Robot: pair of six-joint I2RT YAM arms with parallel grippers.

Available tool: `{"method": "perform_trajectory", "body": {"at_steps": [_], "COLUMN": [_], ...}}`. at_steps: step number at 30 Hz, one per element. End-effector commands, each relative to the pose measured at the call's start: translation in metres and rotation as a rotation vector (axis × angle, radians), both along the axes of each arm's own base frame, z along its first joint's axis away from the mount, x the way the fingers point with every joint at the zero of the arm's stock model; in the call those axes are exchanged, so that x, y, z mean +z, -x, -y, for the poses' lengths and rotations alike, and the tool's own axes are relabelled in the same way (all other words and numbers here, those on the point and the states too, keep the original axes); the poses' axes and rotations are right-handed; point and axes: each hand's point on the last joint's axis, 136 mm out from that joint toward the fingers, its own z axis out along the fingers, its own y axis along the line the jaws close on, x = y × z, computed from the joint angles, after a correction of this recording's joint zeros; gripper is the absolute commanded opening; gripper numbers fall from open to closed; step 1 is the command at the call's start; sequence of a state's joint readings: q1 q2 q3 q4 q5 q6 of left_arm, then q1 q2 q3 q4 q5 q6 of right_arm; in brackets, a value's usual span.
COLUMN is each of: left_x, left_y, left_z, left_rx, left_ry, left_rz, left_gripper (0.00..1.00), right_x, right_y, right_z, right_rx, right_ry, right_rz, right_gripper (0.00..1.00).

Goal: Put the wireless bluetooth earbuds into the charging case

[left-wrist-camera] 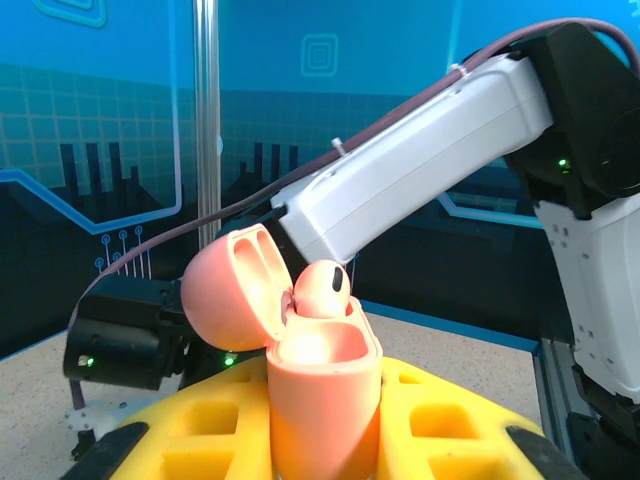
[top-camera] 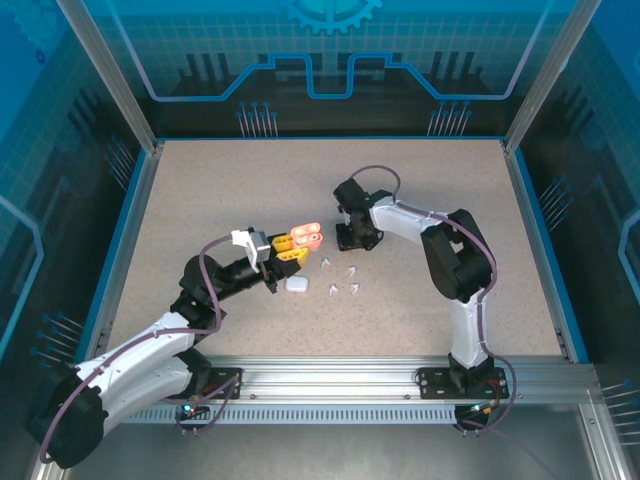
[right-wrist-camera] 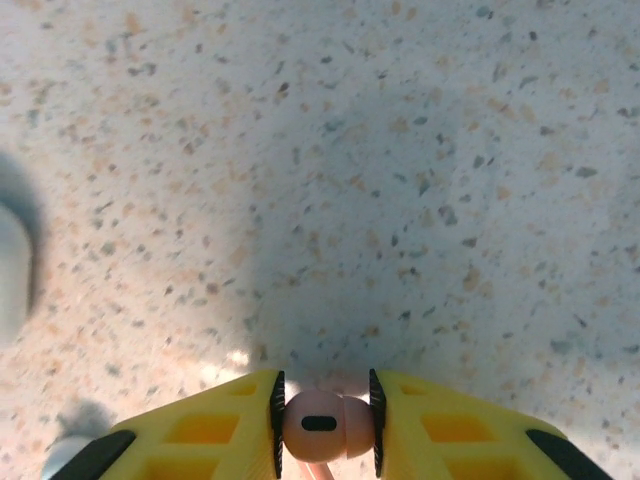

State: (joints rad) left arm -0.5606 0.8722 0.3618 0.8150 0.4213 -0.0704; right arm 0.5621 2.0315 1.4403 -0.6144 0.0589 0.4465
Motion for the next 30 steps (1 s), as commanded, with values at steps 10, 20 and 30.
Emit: {"method": "perform_trajectory", "body": {"at_steps": [10,20,30], "left_x": [-0.001,-0.005,-0.004], "left_y": [-0.017,-0.032,-0.035], "left_z": [-0.001,0.022,0.053], "left_rx": [0.072,0.108,0.119], "left_ry": [0.039,0.043,0.064], "left_rz": [-0.029,-0.044,0.011], "left_gripper": [0.00,0.00,0.00], "right_x": [0.161,0.278,0.324], "right_y": [0.011,0.060,0.104], "right_z": [-0.004,0.011,0.007], "right_rx": [0.010,0.023,0.091], "right_ry": [-0.359,-0.684,-0.782], "right_rz": [0.471,0.827,0.995], "right_gripper": [0.29,0.29,0.29]}}
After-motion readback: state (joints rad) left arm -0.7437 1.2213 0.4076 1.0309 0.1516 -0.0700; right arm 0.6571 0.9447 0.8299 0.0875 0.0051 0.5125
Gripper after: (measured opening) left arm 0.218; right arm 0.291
